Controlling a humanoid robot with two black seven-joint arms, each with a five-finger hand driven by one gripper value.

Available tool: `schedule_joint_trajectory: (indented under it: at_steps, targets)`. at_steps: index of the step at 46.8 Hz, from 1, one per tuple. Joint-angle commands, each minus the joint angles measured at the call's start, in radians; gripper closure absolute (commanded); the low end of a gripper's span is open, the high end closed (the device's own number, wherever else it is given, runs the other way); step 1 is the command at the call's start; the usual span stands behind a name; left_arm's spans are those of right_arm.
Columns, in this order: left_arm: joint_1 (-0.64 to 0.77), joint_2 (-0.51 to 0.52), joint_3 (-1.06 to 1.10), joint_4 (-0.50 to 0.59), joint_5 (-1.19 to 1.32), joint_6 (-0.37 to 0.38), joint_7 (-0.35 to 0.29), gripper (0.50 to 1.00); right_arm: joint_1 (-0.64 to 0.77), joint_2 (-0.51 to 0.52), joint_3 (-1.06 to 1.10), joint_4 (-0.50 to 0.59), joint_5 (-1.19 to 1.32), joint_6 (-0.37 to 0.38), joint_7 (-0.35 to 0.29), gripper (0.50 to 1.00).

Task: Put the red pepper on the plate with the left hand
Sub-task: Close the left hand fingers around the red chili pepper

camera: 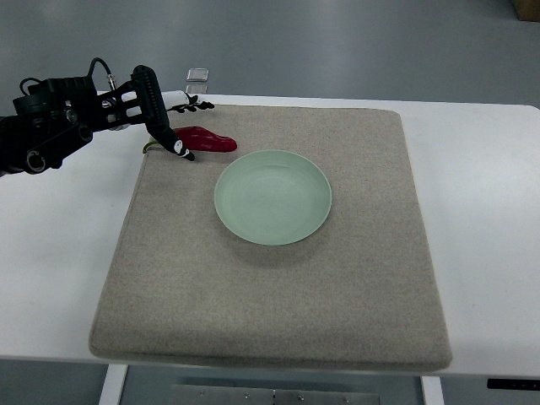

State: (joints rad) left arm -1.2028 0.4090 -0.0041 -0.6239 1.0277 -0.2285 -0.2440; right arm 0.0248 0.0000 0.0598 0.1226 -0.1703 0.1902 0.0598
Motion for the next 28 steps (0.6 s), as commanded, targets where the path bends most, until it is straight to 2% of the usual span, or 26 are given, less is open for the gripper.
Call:
schedule_joint_trajectory:
  at_steps: [1, 11, 20, 28]
  targets:
    - [0.000, -0.009, 0.000, 0.006, -0.001, 0.003, 0.000, 0.519, 0.000, 0.000, 0.000, 0.000, 0.000, 0.000, 0.000, 0.568]
    - [0.002, -0.013, 0.003, 0.009, 0.000, -0.002, -0.001, 0.519, 0.000, 0.000, 0.000, 0.000, 0.000, 0.000, 0.000, 0.568]
    - [0.002, -0.032, 0.053, 0.010, 0.000, -0.002, -0.001, 0.551, 0.000, 0.000, 0.000, 0.000, 0.000, 0.000, 0.000, 0.568]
    - [0.000, -0.039, 0.055, 0.010, 0.000, -0.003, -0.001, 0.553, 0.000, 0.000, 0.000, 0.000, 0.000, 0.000, 0.000, 0.568]
